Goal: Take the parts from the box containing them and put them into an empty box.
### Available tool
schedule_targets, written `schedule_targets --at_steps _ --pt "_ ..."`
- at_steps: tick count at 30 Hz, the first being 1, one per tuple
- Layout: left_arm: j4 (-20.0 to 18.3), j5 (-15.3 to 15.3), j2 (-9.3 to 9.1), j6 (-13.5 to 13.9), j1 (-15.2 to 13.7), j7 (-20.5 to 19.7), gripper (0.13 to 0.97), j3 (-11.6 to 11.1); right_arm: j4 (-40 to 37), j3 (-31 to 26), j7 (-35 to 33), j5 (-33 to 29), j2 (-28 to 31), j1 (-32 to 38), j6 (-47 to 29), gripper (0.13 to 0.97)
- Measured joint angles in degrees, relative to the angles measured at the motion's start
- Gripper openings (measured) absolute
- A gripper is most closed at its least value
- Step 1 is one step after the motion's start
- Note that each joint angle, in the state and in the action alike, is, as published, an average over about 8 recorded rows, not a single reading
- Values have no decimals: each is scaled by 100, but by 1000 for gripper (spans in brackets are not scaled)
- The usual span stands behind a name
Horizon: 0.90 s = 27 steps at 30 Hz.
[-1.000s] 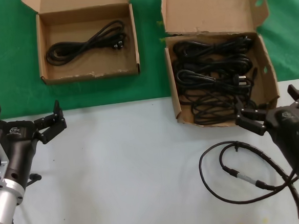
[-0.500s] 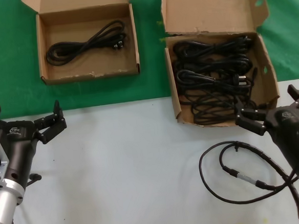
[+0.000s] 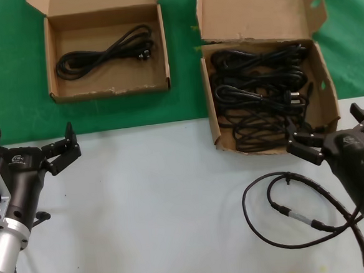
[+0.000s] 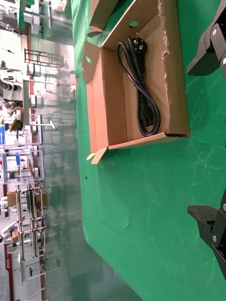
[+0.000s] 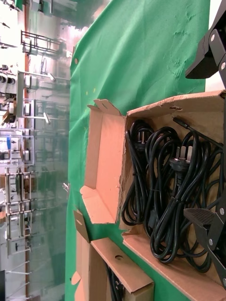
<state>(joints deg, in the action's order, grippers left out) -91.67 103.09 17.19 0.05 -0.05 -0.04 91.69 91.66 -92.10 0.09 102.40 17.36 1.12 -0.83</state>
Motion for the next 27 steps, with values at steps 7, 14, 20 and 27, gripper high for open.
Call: schedule_targets --at_steps 7,14,20,27 --pt "0 0 0 0 0 0 966 0 0 0 0 0 0 0 0 966" --pt "0 0 0 0 0 0 966 0 0 0 0 0 0 0 0 966" --pt "0 0 0 0 0 0 966 0 0 0 0 0 0 0 0 966" --pt "0 0 0 0 0 0 966 0 0 0 0 0 0 0 0 966"
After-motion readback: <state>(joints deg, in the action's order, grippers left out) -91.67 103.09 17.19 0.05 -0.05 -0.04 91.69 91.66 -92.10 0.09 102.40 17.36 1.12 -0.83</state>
